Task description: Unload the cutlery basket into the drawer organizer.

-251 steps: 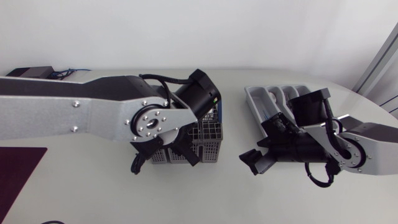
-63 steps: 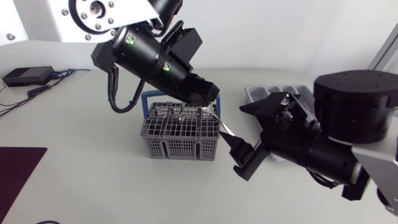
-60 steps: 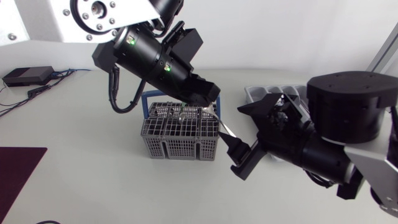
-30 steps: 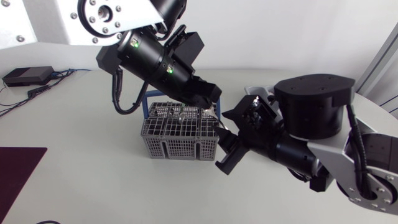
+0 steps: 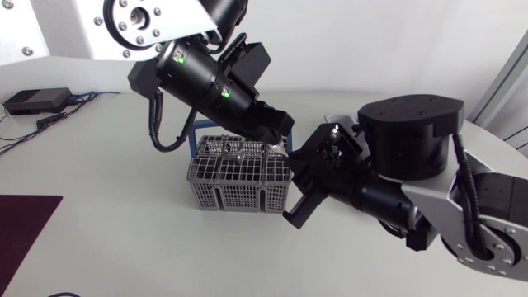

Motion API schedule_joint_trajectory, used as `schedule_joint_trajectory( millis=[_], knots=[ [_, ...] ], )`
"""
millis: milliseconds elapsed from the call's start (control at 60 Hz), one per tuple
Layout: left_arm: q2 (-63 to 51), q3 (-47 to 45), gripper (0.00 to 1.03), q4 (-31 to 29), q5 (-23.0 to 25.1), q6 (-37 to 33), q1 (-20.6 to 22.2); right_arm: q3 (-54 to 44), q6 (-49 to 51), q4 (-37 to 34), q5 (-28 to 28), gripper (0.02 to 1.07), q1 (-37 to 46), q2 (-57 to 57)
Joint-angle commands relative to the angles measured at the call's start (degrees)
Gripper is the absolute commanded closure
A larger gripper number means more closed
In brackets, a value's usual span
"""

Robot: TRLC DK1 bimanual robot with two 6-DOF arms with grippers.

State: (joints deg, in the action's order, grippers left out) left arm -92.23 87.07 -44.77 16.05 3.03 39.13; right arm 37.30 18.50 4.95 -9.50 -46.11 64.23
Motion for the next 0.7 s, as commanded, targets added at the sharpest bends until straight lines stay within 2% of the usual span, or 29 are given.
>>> schedule_joint_trajectory(
  millis=[0, 283, 350, 467, 583, 683],
  knots=[
    [-0.94, -0.32, 0.91, -0.49, 0.56, 0.84, 0.33, 1.37, 0.83, 0.15, -0.79, 0.97, -0.74, 0.99],
    [-0.32, -0.32, 0.89, -0.49, 0.56, 0.66, 0.33, 1.37, 0.92, -0.73, -0.43, 1.0, -1.35, 1.52],
    [-0.06, -0.06, 0.84, -0.4, 0.56, 0.66, 0.33, 1.46, 0.92, -1.17, -0.17, 1.0, -1.44, 1.52],
    [0.47, 0.47, 0.64, -0.31, 0.56, 0.66, 0.33, 1.55, 0.83, -2.31, 0.36, 1.0, -1.62, 1.08],
    [1.26, 1.61, 0.34, -0.31, 0.56, 0.84, 0.06, 1.02, 0.83, -3.9, 0.71, 1.0, -1.71, -0.07],
    [2.23, 2.41, 0.21, -0.31, 0.56, 0.58, -0.81, 0.32, 0.83, -6.01, 1.59, 1.0, -1.62, -2.44]
  ],
)
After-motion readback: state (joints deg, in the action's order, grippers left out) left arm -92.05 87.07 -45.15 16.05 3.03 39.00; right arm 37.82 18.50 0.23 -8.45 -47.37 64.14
